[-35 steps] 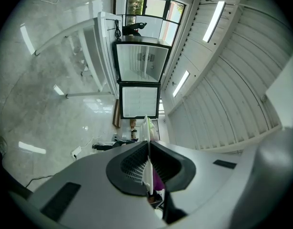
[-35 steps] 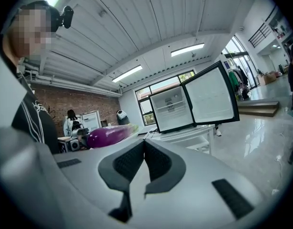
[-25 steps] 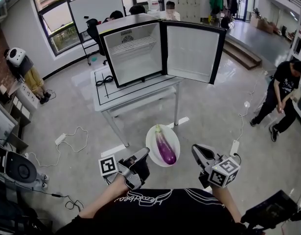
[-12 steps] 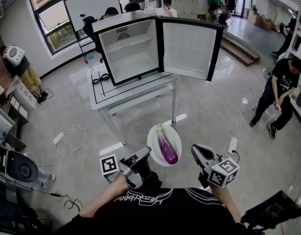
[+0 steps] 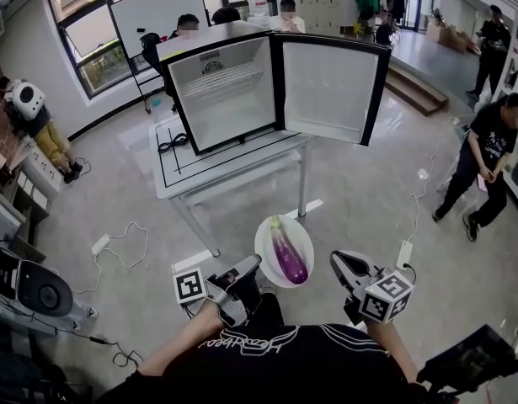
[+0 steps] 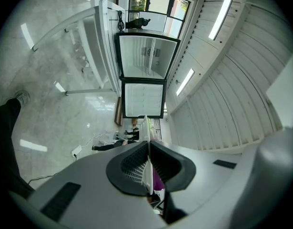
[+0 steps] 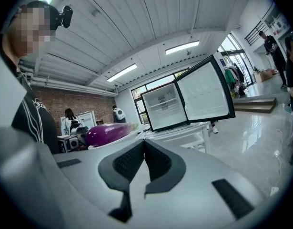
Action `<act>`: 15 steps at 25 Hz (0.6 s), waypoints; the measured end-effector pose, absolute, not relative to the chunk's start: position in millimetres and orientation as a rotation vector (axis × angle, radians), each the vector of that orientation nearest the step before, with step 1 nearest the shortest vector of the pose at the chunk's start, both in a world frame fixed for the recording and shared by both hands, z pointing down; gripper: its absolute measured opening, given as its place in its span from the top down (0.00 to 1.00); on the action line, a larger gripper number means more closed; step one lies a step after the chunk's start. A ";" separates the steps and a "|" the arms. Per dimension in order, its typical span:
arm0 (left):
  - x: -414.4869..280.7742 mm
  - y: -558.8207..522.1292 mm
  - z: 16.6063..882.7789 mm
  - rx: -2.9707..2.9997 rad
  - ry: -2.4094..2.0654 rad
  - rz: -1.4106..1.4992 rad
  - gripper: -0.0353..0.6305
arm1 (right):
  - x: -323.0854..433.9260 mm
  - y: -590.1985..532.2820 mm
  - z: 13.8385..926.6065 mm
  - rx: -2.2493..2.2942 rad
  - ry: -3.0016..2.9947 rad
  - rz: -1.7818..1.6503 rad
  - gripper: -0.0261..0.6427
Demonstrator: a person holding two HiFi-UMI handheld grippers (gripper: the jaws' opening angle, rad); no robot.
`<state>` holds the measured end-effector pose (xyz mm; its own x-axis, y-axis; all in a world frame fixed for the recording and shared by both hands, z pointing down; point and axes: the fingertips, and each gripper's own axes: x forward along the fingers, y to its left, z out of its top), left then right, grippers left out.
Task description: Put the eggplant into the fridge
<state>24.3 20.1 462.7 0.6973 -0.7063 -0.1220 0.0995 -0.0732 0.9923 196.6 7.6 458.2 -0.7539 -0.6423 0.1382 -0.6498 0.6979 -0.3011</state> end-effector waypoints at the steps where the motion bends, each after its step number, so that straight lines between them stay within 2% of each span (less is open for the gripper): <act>1: 23.4 13.5 464.3 1.507 -0.520 -0.717 0.91 | 195.4 1.7 460.0 1.095 -2.867 0.527 0.95; 15: -5.1 -113.4 480.4 1.476 -0.524 -0.706 0.91 | 170.1 -121.1 479.4 1.096 -2.815 0.595 0.95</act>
<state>-5.1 -113.4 480.4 0.6994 -0.7073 -0.1029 0.1059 -0.0397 0.9936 170.1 -121.1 479.4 -0.7448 -0.6383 0.1944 -0.6624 0.6723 -0.3306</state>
